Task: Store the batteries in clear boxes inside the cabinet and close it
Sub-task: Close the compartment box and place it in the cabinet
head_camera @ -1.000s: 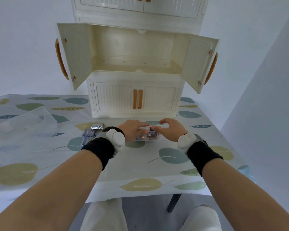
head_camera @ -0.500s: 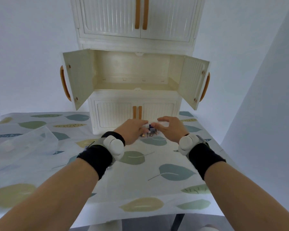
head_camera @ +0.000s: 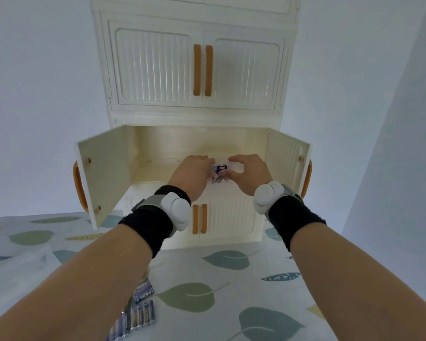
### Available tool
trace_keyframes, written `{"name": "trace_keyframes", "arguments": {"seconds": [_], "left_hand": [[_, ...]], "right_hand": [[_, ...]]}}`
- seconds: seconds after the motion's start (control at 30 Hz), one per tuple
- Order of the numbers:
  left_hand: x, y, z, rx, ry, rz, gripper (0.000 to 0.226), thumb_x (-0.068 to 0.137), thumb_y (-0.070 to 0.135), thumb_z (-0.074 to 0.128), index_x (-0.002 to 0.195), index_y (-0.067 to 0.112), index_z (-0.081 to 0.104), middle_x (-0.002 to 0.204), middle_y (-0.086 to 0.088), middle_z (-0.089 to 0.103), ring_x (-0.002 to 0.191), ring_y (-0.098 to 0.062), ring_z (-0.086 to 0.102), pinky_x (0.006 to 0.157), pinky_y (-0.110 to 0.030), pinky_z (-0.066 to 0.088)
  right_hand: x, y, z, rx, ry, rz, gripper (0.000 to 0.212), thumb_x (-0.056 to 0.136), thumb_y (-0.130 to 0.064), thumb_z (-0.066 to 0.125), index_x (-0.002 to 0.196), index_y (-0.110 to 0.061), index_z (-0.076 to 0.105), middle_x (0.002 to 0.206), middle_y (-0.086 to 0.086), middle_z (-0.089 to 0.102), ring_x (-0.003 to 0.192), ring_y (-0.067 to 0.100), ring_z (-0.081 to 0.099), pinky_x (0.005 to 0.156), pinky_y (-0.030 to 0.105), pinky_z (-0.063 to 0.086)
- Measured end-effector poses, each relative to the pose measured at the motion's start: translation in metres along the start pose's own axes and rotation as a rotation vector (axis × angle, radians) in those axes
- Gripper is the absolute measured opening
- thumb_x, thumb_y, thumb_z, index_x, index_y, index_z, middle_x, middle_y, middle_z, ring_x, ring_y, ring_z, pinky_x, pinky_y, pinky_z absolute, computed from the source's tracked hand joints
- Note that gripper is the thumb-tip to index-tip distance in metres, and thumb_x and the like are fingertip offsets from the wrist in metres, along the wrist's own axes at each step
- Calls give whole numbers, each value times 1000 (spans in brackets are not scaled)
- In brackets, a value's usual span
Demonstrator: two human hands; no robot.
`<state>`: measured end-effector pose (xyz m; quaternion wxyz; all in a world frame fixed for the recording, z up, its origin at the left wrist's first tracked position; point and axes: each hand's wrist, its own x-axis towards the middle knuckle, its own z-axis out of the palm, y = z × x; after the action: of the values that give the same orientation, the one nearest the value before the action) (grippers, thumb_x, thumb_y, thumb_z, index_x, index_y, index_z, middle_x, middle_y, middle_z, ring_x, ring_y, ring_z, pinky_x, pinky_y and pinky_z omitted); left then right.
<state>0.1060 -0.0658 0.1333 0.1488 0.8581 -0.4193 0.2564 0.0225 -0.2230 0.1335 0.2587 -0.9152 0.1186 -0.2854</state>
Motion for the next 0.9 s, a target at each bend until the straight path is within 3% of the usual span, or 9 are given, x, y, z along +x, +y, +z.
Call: {"name": "trace_keyframes", "arguments": {"seconds": [0.13,0.3,0.47,0.67,0.9], "left_hand": [[27,-2,13,24,-30,-5,30,97,8,50,124,7,62,120,-14,66,111,-32,60,95,-40,47],[52,-7,38,22,-93,-26,23,97,10,49,115,9,63,110,-9,67,102,-29,63,86,-33,47],[75,-15,63,-65,-170,-102,29,97,14,53,121,6,66,117,-13,70,108,-33,64,95,-39,49],[91,-19,94,-76,-218,-85,22,96,24,57,102,8,72,98,-11,73,94,-32,66,84,-37,52],[101,-21,103,-40,-242,-72,22,93,17,57,109,11,70,105,-10,71,97,-32,66,81,-36,52]], "right_hand": [[28,9,5,-13,-6,19,49,86,-37,74,129,-14,66,136,6,61,129,22,53,95,19,33],[55,26,22,-78,-21,64,44,89,-34,70,129,-15,66,134,9,61,128,26,52,99,27,39],[80,44,43,-113,-82,158,45,89,-39,68,130,-19,64,137,8,58,126,25,53,99,27,40],[99,69,51,-200,-105,161,38,92,-31,67,126,-16,68,133,3,63,127,23,52,101,24,38],[106,79,66,-137,-49,220,35,88,-31,71,122,-22,70,131,8,61,109,22,64,83,21,46]]}}
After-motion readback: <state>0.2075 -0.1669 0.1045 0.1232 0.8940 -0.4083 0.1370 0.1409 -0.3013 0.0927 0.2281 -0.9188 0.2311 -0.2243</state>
